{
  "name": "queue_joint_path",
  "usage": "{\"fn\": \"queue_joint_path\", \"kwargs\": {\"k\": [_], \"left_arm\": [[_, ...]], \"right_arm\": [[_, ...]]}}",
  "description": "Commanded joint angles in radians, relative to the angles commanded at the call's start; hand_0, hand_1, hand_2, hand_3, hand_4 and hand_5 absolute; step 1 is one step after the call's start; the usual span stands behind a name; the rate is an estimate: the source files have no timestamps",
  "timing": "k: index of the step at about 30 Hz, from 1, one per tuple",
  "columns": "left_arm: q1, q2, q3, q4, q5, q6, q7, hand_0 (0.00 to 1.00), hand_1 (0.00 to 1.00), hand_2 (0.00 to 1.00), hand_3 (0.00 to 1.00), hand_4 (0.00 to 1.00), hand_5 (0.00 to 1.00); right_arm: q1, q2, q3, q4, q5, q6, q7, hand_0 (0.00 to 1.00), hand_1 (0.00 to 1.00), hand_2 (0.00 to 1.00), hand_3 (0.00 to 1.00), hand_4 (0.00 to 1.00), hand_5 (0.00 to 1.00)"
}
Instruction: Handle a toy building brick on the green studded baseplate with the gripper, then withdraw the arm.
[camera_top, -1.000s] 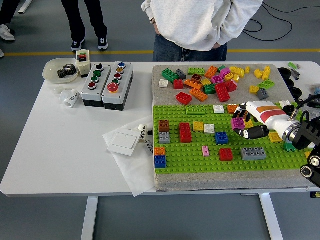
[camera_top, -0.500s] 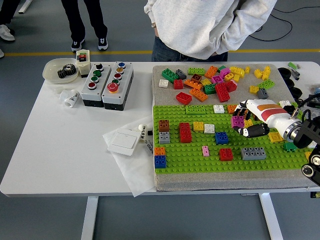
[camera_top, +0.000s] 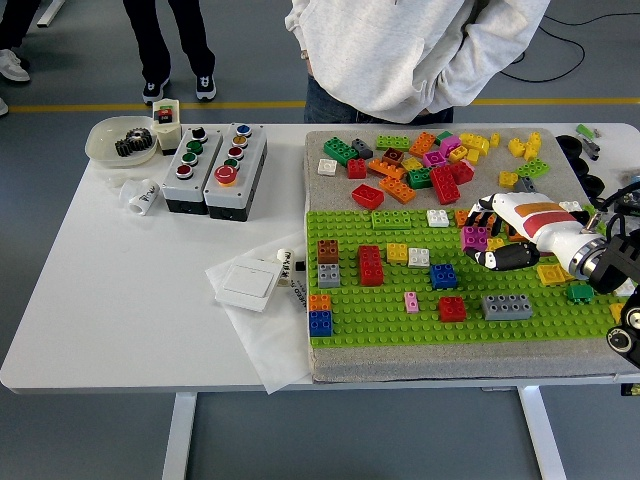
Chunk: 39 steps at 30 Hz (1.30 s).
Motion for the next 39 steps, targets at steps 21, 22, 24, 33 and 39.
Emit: {"fn": "queue_joint_path", "kwargs": {"k": [21,22,24,33,39], "left_arm": [[-0.005,0.005,0.033,-0.001,-0.046,0.006,-0.015,0.743,0.755,0.804,0.615,0.650,0.624],[-0.005,0.005,0.033,-0.001,-0.046,0.006,-0.015,0.743,0.755,0.804,0.615,0.650,0.624],[-0.006,0.006,0.034,-0.002,-0.046,0.006,-0.014,0.743,0.754,0.804,0.615,0.650,0.624],[-0.006,0.004,0.031,-0.002,-0.040,0.005,-0.012,0.743,0.753,0.804,0.615,0.649,0.624],[-0.007,0.005,0.031,-0.002,-0.040,0.005,-0.012,0.743,0.755,0.804,0.615,0.649,0.625]], "right_arm": [[-0.026,-0.149,0.006,0.172,0.120,0.056,-0.022,0.375,0.454,0.510,0.478,0.738,0.234],[-0.025,-0.152,0.003,0.173,0.127,0.058,-0.022,0.375,0.454,0.510,0.478,0.738,0.234],[-0.018,-0.165,-0.018,0.168,0.155,0.067,-0.019,0.374,0.452,0.510,0.479,0.743,0.237],[0.012,-0.166,-0.080,0.097,0.162,0.089,-0.010,0.373,0.453,0.511,0.479,0.748,0.244],[0.011,-0.171,-0.092,0.061,0.131,0.105,-0.010,0.376,0.452,0.510,0.479,0.748,0.244]]}}
